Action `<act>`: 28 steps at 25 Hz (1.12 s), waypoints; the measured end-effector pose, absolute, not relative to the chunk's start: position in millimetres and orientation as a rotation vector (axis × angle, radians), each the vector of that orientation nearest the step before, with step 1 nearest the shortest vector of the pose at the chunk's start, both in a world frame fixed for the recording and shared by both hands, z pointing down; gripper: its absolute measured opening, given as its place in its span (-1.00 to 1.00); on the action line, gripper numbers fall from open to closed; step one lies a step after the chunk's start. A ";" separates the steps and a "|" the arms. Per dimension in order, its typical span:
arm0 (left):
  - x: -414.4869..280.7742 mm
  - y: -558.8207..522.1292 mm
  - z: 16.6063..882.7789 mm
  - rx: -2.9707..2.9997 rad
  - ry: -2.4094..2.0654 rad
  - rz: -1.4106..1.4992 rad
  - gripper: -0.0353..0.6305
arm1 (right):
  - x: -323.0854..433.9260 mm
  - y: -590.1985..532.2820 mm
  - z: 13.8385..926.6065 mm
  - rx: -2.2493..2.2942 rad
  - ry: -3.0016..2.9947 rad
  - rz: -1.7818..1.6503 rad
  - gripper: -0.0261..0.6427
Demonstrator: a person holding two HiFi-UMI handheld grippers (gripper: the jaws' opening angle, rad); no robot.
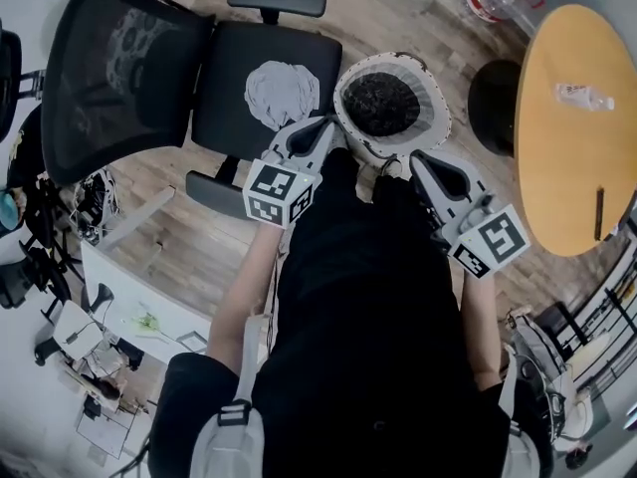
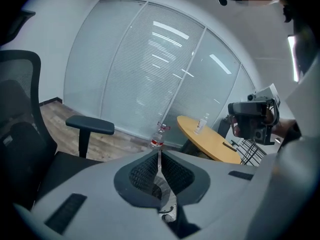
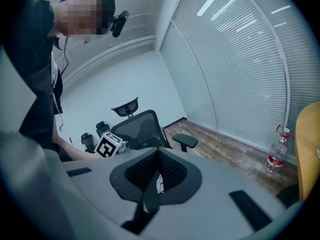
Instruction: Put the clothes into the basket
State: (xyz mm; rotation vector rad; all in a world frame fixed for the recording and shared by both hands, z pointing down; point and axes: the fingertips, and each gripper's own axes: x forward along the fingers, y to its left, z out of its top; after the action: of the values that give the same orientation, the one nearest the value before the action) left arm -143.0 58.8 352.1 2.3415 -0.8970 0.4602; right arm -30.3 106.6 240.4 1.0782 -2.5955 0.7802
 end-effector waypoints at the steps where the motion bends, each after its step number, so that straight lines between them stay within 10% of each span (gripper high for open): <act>1: -146.3 57.0 358.2 2.329 -0.900 0.468 -0.86 | -32.0 105.2 242.4 1.075 -2.589 0.788 -0.87; 28: -225.8 23.9 512.6 2.009 -1.047 0.631 -0.60 | -66.5 89.2 286.4 0.909 -2.454 0.949 -0.87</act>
State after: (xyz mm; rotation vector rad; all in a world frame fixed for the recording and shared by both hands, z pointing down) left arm -225.8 23.9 512.6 2.0087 -1.0470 0.6315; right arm -66.5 89.2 286.4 0.9090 -2.4539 0.9490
